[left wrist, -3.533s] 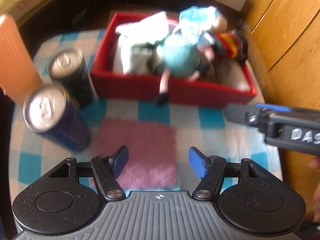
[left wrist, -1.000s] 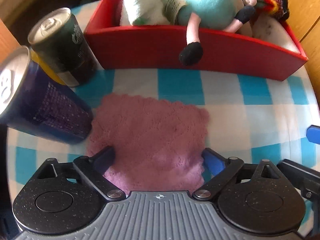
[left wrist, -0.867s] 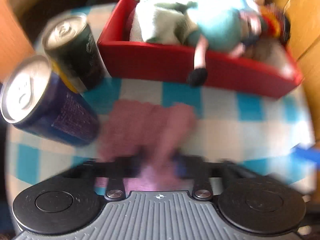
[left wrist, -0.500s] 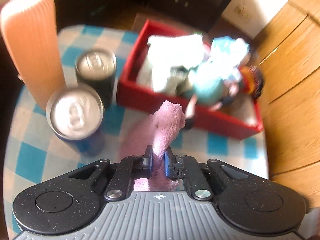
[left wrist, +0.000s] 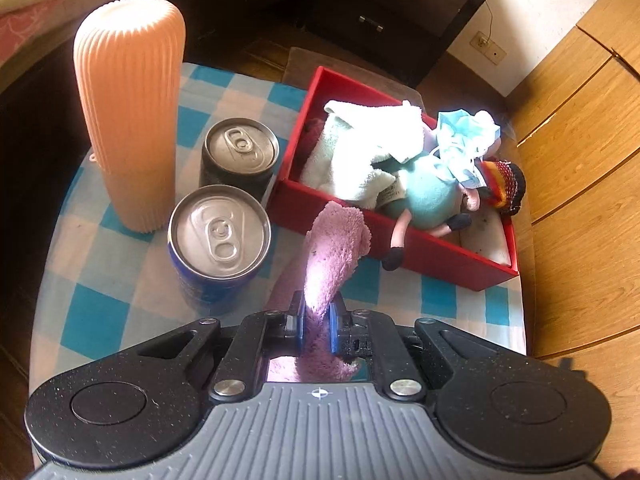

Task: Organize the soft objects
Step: 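Carry the pink towel toward the box with left tool while right tool grasps the blue mask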

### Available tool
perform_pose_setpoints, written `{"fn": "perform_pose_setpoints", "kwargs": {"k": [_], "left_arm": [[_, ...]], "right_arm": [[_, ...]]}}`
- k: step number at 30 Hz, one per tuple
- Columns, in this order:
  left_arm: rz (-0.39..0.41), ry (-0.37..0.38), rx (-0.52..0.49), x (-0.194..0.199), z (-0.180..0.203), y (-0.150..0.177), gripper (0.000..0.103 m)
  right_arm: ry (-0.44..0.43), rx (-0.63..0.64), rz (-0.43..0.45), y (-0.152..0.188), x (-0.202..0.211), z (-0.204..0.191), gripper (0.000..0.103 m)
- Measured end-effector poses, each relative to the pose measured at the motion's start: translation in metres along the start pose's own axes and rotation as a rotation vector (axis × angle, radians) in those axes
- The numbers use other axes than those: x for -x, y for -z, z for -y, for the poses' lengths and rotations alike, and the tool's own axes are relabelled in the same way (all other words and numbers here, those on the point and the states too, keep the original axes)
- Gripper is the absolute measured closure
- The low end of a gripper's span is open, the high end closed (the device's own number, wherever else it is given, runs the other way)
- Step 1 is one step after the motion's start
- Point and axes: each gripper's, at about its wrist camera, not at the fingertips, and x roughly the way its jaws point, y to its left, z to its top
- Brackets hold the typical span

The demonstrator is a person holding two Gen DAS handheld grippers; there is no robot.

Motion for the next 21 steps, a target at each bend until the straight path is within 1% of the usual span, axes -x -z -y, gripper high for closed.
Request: {"fn": "perform_pose_setpoints", "kwargs": {"k": [1, 2, 3, 4, 5, 6, 10, 14, 19, 21], "left_arm": [[-0.004, 0.002, -0.004, -0.001, 0.001, 0.000, 0.094], [-0.009, 0.004, -0.008, -0.001, 0.003, 0.001, 0.094], [-0.011, 0.004, -0.012, -0.003, 0.005, 0.002, 0.094], [-0.014, 0.004, -0.018, -0.003, 0.007, 0.003, 0.094], [-0.017, 0.004, -0.023, -0.004, 0.009, 0.004, 0.094], [-0.018, 0.004, -0.026, -0.005, 0.010, 0.004, 0.094], [-0.017, 0.006, -0.029, -0.006, 0.014, 0.004, 0.094], [-0.018, 0.017, -0.035, -0.007, 0.019, 0.003, 0.094], [-0.005, 0.030, -0.048, -0.003, 0.031, 0.001, 0.094], [0.003, 0.037, -0.059, -0.001, 0.038, 0.001, 0.094]], "right_arm": [[0.007, 0.013, 0.000, 0.002, -0.001, -0.001, 0.052], [0.030, 0.032, 0.000, 0.003, 0.001, -0.004, 0.060], [0.030, 0.034, -0.003, 0.004, 0.003, -0.004, 0.068], [0.012, 0.024, -0.007, 0.005, 0.004, -0.003, 0.072], [-0.009, 0.005, -0.013, 0.005, 0.007, 0.001, 0.083], [-0.032, -0.018, -0.019, 0.007, 0.009, 0.006, 0.088], [-0.060, -0.090, 0.001, 0.012, 0.025, 0.026, 0.090], [-0.082, -0.189, 0.048, 0.020, 0.050, 0.053, 0.090], [-0.058, -0.313, 0.151, 0.022, 0.084, 0.086, 0.090], [-0.047, -0.344, 0.185, 0.019, 0.097, 0.097, 0.090]]}}
